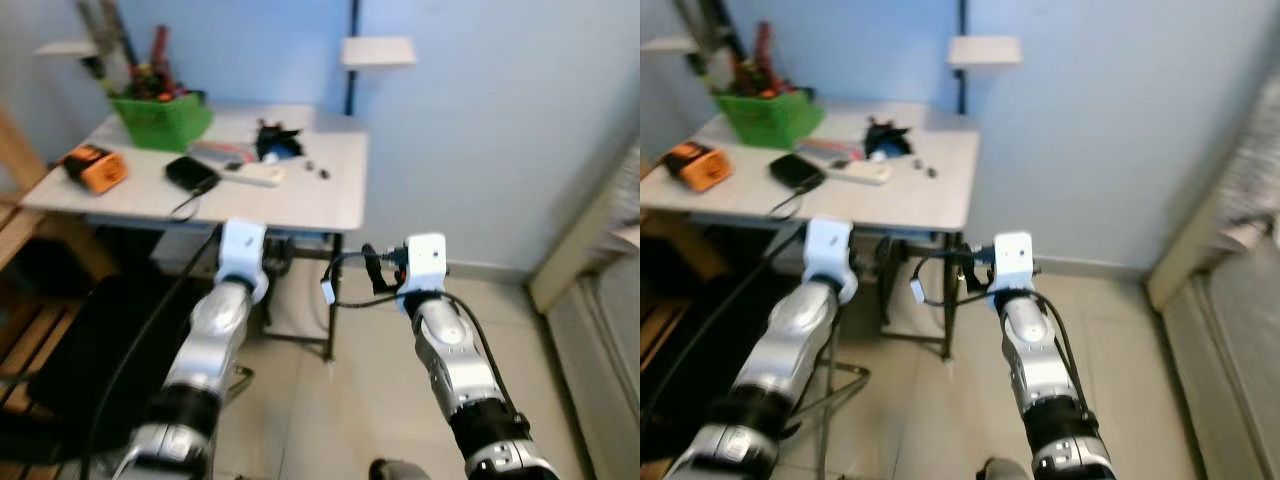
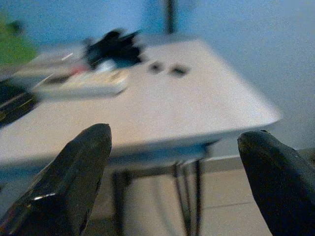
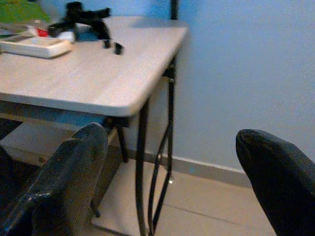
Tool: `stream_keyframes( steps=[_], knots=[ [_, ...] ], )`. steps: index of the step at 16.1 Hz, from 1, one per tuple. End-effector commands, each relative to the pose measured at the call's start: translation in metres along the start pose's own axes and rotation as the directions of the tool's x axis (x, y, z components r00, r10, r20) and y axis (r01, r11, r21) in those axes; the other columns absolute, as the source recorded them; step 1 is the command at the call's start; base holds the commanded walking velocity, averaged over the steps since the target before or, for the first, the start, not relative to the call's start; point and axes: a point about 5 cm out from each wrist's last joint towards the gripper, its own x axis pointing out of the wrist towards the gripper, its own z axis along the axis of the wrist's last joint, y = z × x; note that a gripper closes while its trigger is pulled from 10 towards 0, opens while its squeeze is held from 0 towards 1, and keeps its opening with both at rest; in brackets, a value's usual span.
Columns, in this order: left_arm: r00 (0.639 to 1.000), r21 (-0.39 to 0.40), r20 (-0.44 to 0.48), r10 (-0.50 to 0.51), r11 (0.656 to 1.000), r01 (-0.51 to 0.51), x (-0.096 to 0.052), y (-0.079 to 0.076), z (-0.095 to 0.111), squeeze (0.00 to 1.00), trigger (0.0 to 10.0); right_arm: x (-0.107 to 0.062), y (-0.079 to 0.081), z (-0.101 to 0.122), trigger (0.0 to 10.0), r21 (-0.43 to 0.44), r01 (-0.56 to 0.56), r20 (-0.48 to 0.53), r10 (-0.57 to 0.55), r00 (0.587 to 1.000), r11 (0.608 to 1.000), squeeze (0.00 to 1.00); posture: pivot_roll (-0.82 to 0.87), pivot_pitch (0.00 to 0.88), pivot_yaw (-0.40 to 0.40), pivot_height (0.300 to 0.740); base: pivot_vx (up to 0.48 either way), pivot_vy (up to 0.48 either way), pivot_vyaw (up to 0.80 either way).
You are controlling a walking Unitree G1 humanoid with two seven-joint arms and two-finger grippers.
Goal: Clean up the room
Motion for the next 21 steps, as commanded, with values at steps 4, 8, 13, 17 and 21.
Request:
stream_keyframes(
  steps=[4, 8, 13, 17, 21],
  knots=[
    [0.995, -0.106, 0.063, -0.083, 0.990, 0.090, 0.000, -0.010, 0.008, 0.00, 10.0, 0.002, -0.012, 0.011, 10.0, -0.021, -0.011, 0.063, 0.012, 0.998, 1.000, 0.00, -0.18, 0.000, 0.066, 0.740, 0.206, -0.077, -0.78],
    [0.990, -0.127, 0.090, -0.112, 0.984, 0.123, -0.001, -0.011, 0.012, 0.00, 10.0, 0.000, -0.003, 0.005, 10.0, 0.012, -0.015, 0.057, 0.014, 0.998, 1.000, 0.00, -0.17, 0.000, 0.072, 0.740, 0.000, 0.000, -0.78],
    [1.000, -0.141, 0.020, -0.005, 0.990, 0.008, -0.012, 0.003, -0.014, 0.00, 10.0, -0.011, -0.020, -0.007, 10.0, -0.031, 0.039, 0.024, -0.038, 0.999, 0.999, 0.00, -0.18, 0.000, 0.055, 0.740, 0.000, 0.000, -0.78],
    [0.999, -0.199, 0.016, 0.045, 0.979, -0.041, -0.013, 0.010, -0.019, 0.00, 10.0, -0.016, -0.027, -0.014, 10.0, -0.047, 0.021, -0.020, -0.022, 1.000, 0.999, 0.00, -0.17, 0.000, 0.010, 0.740, 0.000, 0.000, -0.80],
    [0.999, -0.140, 0.039, -0.002, 0.990, 0.007, -0.012, 0.005, -0.014, 0.00, 10.0, -0.012, -0.023, -0.011, 10.0, -0.016, 0.016, -0.013, -0.016, 1.000, 1.000, 0.00, -0.16, 0.000, 0.017, 0.740, 0.000, 0.000, -0.80]
  ],
)
